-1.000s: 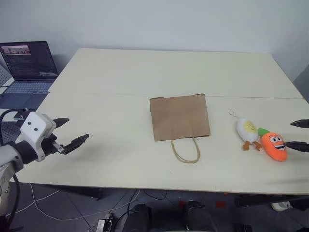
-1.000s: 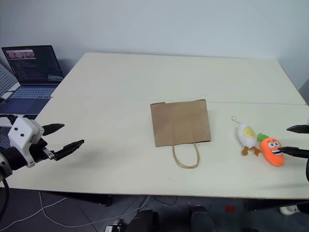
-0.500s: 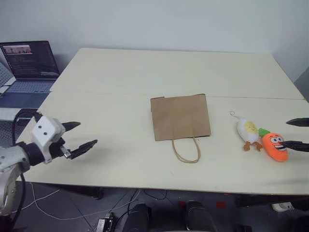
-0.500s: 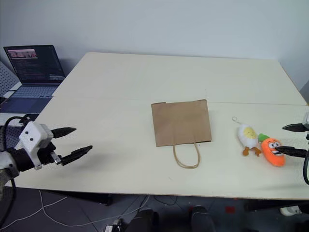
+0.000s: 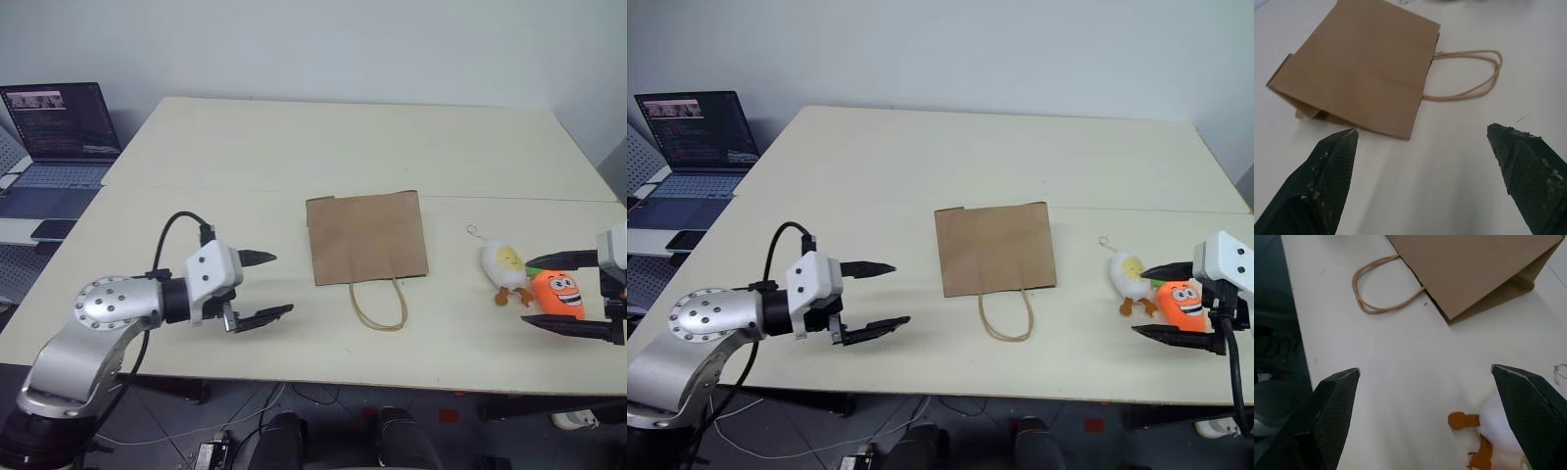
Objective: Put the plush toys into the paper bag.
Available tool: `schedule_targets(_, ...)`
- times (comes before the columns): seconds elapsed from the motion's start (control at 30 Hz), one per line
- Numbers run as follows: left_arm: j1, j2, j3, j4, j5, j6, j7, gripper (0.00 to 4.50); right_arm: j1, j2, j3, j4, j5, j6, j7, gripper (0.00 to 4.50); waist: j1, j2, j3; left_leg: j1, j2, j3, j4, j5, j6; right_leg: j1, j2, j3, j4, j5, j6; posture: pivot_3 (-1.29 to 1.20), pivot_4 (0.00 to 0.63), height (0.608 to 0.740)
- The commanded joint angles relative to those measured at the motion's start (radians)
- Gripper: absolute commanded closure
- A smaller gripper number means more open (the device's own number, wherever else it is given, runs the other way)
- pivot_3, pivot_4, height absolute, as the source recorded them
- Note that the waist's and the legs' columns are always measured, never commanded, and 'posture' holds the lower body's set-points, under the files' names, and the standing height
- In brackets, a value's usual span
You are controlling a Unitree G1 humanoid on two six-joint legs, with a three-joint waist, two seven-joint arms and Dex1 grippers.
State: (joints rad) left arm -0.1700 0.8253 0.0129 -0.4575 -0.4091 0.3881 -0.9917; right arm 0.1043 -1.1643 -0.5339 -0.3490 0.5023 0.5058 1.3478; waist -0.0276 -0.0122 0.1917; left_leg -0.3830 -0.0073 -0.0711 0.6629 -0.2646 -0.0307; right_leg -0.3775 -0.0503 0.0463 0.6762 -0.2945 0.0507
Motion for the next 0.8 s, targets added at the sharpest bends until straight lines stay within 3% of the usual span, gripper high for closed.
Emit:
schedule_targets(0.03,-0.055,-0.029,-0.127,0.014,0.096,-0.029,0.008,0.01,0.024,0.036,-0.075,-0.085,0.026,0.049,-0.061,0.00,0.001,0.000,0.000,0.000,0.000,0.000,0.000,0.000,0.000,0.000,0.000,0.000,0.000,0.000,0.000,0.00,0.150,0.740)
schedule_targets(0.47,-0.294,-0.323,-0.440,0.347,0.324,-0.244,-0.008,0.01,0.193,0.125,-0.204,-0.365,0.185,0.250,-0.138,0.00,0.007,-0.002,0.000,0.000,-0.001,0.000,0.000,0.000,0.000,0.004,0.002,-0.001,-0.003,-0.001,0.003,0.00,0.150,0.740)
schedule_targets(0.8,-0.377,-0.452,-0.527,0.536,0.439,-0.412,-0.013,0.01,0.252,0.158,-0.241,-0.443,0.242,0.298,-0.195,0.00,0.010,-0.002,0.000,0.000,-0.001,-0.001,0.001,0.000,0.000,0.004,0.002,-0.001,-0.003,-0.001,0.004,0.00,0.150,0.740)
